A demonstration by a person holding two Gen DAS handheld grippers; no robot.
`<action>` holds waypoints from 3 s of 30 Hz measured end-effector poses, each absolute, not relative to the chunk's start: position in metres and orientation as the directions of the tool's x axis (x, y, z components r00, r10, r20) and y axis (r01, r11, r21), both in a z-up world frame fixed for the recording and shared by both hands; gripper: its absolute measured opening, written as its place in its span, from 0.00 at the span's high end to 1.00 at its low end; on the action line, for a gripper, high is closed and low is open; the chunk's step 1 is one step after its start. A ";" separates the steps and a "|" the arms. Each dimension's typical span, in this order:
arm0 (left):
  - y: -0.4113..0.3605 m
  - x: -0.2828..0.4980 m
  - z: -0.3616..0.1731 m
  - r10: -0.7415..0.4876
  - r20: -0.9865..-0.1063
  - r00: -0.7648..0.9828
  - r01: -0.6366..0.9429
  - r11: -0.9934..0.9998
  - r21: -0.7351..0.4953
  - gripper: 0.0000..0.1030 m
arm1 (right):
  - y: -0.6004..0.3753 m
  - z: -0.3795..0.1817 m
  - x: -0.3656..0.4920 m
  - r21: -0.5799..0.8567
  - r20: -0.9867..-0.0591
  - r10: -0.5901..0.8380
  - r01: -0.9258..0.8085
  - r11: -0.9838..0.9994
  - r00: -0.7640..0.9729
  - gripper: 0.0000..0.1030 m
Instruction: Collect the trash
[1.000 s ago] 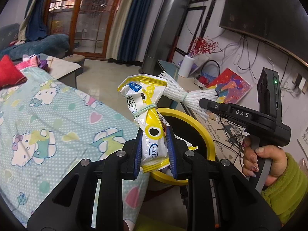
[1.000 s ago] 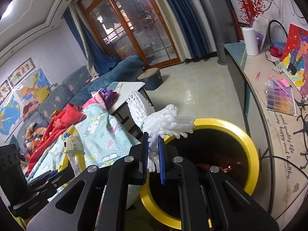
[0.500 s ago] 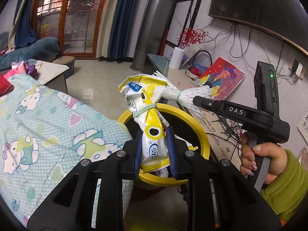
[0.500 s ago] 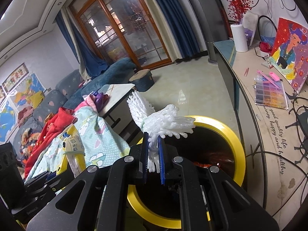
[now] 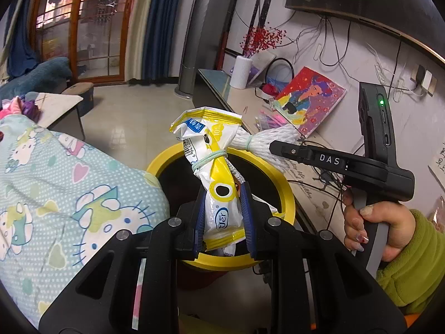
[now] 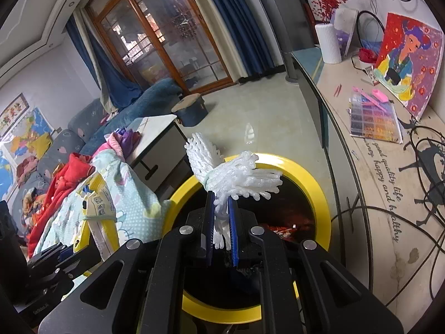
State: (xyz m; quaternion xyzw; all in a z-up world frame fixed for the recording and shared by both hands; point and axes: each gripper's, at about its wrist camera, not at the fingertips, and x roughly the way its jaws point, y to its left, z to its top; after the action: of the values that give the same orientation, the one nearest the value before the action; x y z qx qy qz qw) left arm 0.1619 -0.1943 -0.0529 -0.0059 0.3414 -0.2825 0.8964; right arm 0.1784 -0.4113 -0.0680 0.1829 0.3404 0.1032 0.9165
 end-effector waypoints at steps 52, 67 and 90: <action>-0.167 0.184 -0.065 -0.426 -0.645 0.634 0.381 0.898 -0.219 0.11 | -0.395 -0.073 0.153 0.323 -0.624 0.282 -0.088 0.942 0.729 0.20; -0.090 0.151 -0.042 -0.292 -0.590 0.753 0.209 0.956 -0.206 0.11 | -0.320 -0.035 0.139 0.231 -0.563 0.303 -0.205 0.951 0.769 0.06; -0.017 0.060 -0.010 -0.127 -0.448 0.885 0.079 0.989 -0.123 0.11 | -0.222 -0.005 0.049 0.048 -0.381 0.195 -0.191 0.980 0.904 0.06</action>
State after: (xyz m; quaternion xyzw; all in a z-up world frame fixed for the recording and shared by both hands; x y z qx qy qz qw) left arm 0.0600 -0.0169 -0.0098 -0.0509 0.2337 -0.0530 0.9695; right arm 0.0485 -0.2224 -0.0048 0.0045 0.1957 0.0988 0.9757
